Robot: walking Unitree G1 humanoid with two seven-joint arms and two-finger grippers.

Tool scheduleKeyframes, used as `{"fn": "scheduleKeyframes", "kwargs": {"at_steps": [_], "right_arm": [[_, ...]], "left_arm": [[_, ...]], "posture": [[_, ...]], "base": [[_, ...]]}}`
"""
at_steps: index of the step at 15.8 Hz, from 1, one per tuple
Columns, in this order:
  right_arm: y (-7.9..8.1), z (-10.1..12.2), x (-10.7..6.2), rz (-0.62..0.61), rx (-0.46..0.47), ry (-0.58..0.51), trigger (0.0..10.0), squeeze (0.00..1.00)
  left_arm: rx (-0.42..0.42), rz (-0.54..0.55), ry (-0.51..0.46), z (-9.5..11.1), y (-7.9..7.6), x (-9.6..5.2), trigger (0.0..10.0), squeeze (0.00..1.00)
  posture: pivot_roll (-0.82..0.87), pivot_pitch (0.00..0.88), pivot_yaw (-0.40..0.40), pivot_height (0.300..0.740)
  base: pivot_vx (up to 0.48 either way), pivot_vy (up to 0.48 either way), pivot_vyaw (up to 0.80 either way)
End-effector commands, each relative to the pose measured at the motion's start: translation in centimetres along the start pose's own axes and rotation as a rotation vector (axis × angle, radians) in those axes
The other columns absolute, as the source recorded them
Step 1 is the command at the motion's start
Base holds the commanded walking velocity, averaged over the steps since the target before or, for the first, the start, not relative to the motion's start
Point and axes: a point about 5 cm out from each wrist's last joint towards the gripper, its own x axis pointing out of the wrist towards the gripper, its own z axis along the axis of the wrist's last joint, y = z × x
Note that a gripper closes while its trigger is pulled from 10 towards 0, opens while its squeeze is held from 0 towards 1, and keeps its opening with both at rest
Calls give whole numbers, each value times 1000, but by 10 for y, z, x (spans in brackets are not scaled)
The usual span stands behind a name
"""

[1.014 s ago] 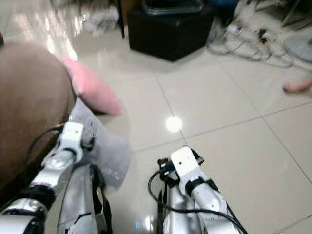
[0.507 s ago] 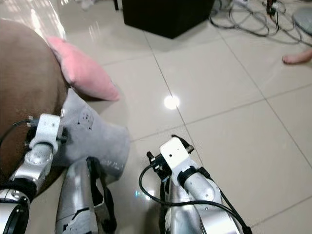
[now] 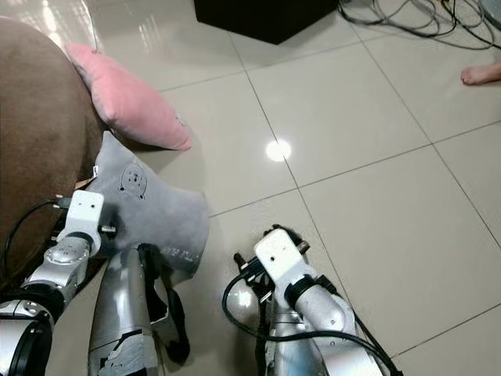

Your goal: Move the pillow to the sofa from floor

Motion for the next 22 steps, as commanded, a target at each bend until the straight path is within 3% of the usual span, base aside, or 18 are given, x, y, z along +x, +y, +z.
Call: {"fn": "scheduleKeyframes", "kwargs": {"at_steps": [1,2,3,4,5,6,16,18,19,20,22], "right_arm": [[7,-2,-3,20,11,1,10000,0],[9,-2,-4,25,10,1,10000,0],[9,-3,-4,26,9,1,10000,0],[10,-3,-5,30,9,3,10000,0],[12,-4,-6,33,9,4,10000,0],[13,-4,-6,35,9,4,10000,0],[15,-6,-6,18,9,17,10000,0],[12,-5,-6,-1,27,5,10000,0],[10,-3,-7,-8,38,-7,10000,0],[6,0,-9,-17,54,-29,10000,0],[-1,4,-15,-20,54,-54,10000,0]], "left_arm": [[6,-24,64,-16,-3,-3,10000,0],[27,-25,55,-15,-4,-3,10000,0],[35,-21,52,-14,-3,-3,8902,0],[57,-6,47,-13,-2,-2,2863,0],[70,10,48,-12,0,-2,78,0],[75,16,53,-12,2,-2,0,0],[76,37,52,-12,5,-2,0,0],[60,35,31,-8,4,-1,0,0],[53,33,22,-7,4,-1,6706,0],[47,31,8,-4,4,-1,10000,0],[34,34,-11,-1,6,0,10000,0]], "posture": [[-148,373,4,525],[-148,377,4,525],[-148,377,6,525],[-147,375,5,525],[-147,374,6,525],[-148,374,6,525],[-143,385,8,525],[-139,386,10,507],[-138,386,11,502],[-137,385,11,492],[-137,381,13,472]], "base": [[0,0,0],[0,0,0],[0,0,0],[0,0,0],[0,0,0],[0,0,0],[0,0,0],[0,0,0],[0,0,0],[0,0,0],[0,0,0]]}}
